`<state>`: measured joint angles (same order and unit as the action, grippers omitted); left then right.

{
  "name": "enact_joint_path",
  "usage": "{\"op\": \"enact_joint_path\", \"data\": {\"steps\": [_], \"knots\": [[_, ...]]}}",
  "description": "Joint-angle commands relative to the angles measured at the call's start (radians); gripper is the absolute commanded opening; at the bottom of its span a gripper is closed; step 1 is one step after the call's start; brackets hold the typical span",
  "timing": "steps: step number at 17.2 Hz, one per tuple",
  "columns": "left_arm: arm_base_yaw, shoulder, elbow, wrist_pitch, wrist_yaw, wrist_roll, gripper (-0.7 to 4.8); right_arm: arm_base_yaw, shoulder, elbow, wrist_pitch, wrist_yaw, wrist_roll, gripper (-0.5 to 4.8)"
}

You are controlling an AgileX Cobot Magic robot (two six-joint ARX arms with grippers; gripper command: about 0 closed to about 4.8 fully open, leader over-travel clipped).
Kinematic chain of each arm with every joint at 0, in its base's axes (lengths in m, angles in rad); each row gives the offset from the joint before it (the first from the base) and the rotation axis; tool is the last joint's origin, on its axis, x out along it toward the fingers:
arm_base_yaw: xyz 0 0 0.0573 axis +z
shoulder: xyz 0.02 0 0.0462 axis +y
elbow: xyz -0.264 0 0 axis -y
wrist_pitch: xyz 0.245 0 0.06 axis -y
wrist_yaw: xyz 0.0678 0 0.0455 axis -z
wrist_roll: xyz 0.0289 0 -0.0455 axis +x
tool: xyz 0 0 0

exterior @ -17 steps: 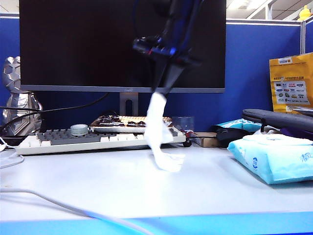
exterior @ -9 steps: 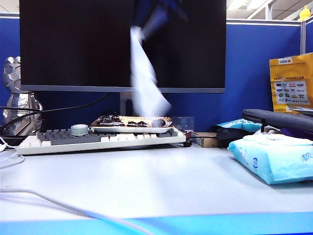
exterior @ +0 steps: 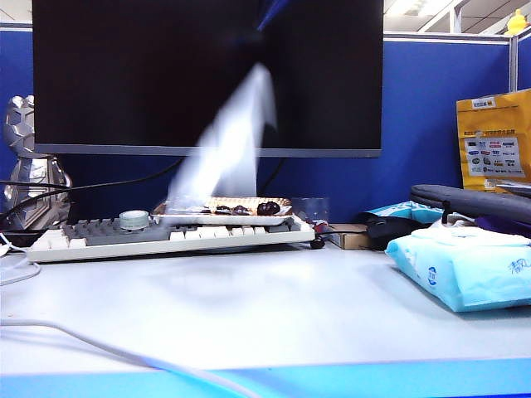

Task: Use the wet wipes on the table to wipe the cherry juice off the table, then put the wipes back on the table.

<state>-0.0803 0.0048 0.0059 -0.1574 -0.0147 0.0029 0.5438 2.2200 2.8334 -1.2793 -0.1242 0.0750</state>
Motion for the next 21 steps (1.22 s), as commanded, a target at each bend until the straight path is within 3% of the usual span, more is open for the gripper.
{"op": "enact_joint_path", "data": {"steps": [1,2,3,4,9,12,15,21], "knots": [[0.0,-0.003,0.0,-0.013,0.0,-0.003,-0.03,0.003,-0.007,0.006,0.027,-0.251,0.016,4.79],[0.0,-0.003,0.0,-0.013,0.0,-0.003,-0.03,0.004,-0.008,0.006,0.032,-0.27,0.024,3.91],[0.0,-0.003,0.0,-0.013,0.0,-0.003,-0.03,0.007,-0.01,0.006,0.032,-0.272,0.024,0.52],[0.0,-0.003,0.0,-0.013,0.0,-0.003,-0.03,0.007,-0.014,0.006,0.04,-0.272,0.034,0.16],[0.0,-0.003,0.0,-0.013,0.0,-0.003,-0.03,0.006,-0.137,0.006,0.148,-0.265,0.084,-0.01],[0.0,-0.003,0.0,-0.013,0.0,-0.003,-0.03,0.006,-0.321,0.006,0.128,-0.136,0.099,-0.01],[0.0,-0.003,0.0,-0.013,0.0,-0.003,-0.03,0.006,-0.53,0.005,0.047,0.014,0.032,-0.01],[0.0,-0.003,0.0,-0.013,0.0,-0.003,-0.03,0.006,-0.949,0.005,0.023,0.179,0.018,-0.01]]}}
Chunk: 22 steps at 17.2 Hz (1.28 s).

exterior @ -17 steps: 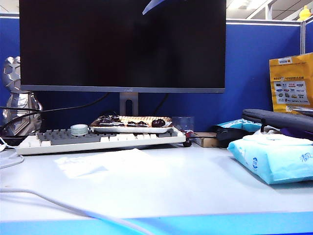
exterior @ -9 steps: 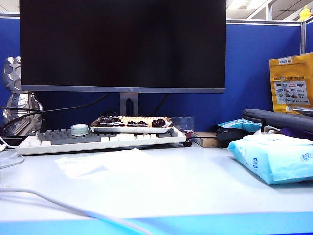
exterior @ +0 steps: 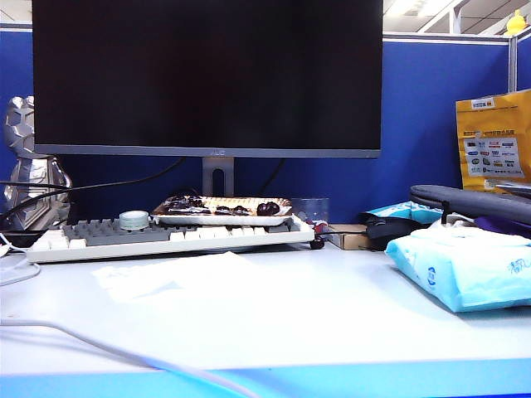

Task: Use the wet wipes on the table to wipe the cherry juice off the table, then put the wipes back on the table.

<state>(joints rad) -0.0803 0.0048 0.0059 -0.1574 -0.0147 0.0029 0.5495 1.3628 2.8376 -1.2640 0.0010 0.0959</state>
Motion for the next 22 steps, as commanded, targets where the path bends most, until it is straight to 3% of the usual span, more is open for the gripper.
{"op": "enact_joint_path", "data": {"steps": [1,2,4,6,9,10,12,15,20,22], "knots": [[0.0,-0.003,0.0,-0.013,0.0,-0.003,-0.03,0.0,-0.142,0.0,-0.011,0.053,-0.02,-0.01],[0.0,-0.003,0.0,-0.013,0.0,-0.003,-0.03,0.0,-0.217,-0.002,-0.082,0.055,-0.085,-0.01],[0.0,-0.003,0.0,-0.013,0.0,-0.003,-0.03,-0.001,-0.373,-0.12,-0.115,0.259,-0.12,-0.01],[0.0,-0.003,0.0,-0.013,0.0,-0.003,-0.03,-0.001,-0.49,-0.348,-0.113,0.38,-0.136,-0.01],[0.0,-0.003,0.0,-0.013,0.0,-0.003,-0.03,-0.005,-0.625,-0.785,0.019,0.378,-0.191,-0.01],[0.0,-0.003,0.0,-0.013,0.0,-0.003,-0.03,-0.03,-0.681,-1.006,0.192,0.347,-0.206,-0.01],[0.0,-0.003,0.0,-0.013,0.0,-0.003,-0.03,-0.126,-0.769,-1.389,0.607,0.183,-0.201,-0.01],[0.0,-0.003,0.0,-0.013,0.0,-0.003,-0.03,-0.228,-0.818,-1.767,0.963,-0.061,-0.2,-0.01],[0.0,-0.003,0.0,-0.013,0.0,-0.003,-0.03,-0.33,-0.989,-2.348,1.277,-0.108,-0.128,-0.01],[0.0,-0.003,0.0,-0.013,0.0,-0.003,-0.03,-0.353,-1.066,-2.465,1.315,-0.108,-0.095,-0.01]]}}
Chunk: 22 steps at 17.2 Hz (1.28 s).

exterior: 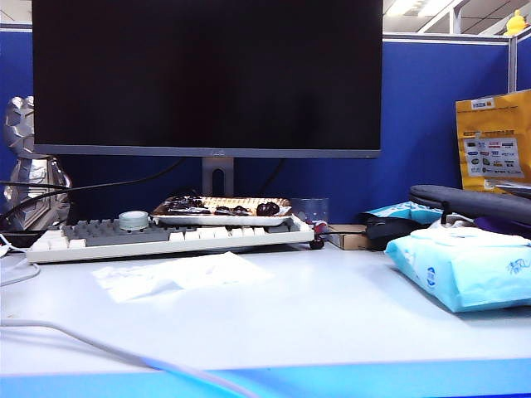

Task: Use the wet wipes on the table to wipe the cherry juice off the table, then put the wipes back on the table.

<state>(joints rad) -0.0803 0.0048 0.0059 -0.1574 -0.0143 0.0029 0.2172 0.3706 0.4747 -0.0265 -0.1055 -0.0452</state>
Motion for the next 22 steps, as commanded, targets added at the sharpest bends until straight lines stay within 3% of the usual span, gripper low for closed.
{"op": "enact_joint_path", "data": {"steps": [1,7,13,16,22], "knots": [[0.0,-0.003,0.0,-0.013,-0.001,-0.003,-0.03,-0.035,-0.116,-0.153,0.08,-0.003,0.077,-0.01],[0.0,-0.003,0.0,-0.013,0.0,-0.003,-0.03,-0.121,-0.198,-0.339,0.076,-0.005,0.102,-0.01],[0.0,-0.003,0.0,-0.013,0.0,-0.003,-0.03,-0.122,-0.315,-0.46,-0.013,-0.004,0.182,-0.01],[0.0,-0.003,0.0,-0.013,0.0,-0.003,-0.03,-0.122,-0.368,-0.47,-0.135,-0.005,0.179,-0.01],[0.0,-0.003,0.0,-0.013,0.0,-0.003,-0.03,-0.12,-0.368,-0.47,-0.13,-0.004,0.177,-0.01]]}}
